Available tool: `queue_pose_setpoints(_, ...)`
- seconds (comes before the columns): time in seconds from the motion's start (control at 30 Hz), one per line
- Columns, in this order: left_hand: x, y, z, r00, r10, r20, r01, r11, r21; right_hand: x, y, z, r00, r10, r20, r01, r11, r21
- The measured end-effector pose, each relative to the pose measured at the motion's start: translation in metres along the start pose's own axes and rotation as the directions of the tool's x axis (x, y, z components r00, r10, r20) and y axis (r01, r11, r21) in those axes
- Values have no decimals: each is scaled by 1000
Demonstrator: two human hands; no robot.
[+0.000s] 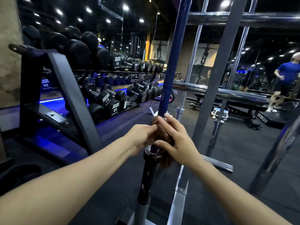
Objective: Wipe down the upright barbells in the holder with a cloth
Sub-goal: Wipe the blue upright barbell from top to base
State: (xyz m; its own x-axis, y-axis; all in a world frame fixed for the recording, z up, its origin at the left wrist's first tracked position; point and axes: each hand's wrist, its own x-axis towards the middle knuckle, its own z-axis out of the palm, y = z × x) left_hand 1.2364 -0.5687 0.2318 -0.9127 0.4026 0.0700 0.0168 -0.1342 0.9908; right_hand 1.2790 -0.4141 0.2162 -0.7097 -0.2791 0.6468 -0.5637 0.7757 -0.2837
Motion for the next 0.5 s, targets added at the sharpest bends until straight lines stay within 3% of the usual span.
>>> queue_pose_setpoints(0.13, 4, 8, -5, 998, 60, 3, -60, 989, 138, 23, 1, 2, 967, -169, -192, 125, 968, -218)
queue_pose_setpoints(0.23, 5, 15, -12, 996, 79, -44, -75, 994, 80, 45, -5, -8, 896, -344, -280, 221, 894, -389)
queue_pose_setpoints(0.3, 11, 10, -19, 991, 87, -101, -86, 996, 16, 64, -4, -16, 858, -410, -309, 205, 825, -527)
queue_pose_setpoints(0.4, 18, -16, -31, 972, 75, -222, -62, 996, 62, 79, 10, -14, 875, -407, -263, 130, 720, -682)
queue_pose_setpoints(0.5, 24, -45, -43, 963, 48, -264, -2, 985, 171, 69, 19, -3, 916, -385, -111, 176, 635, -752)
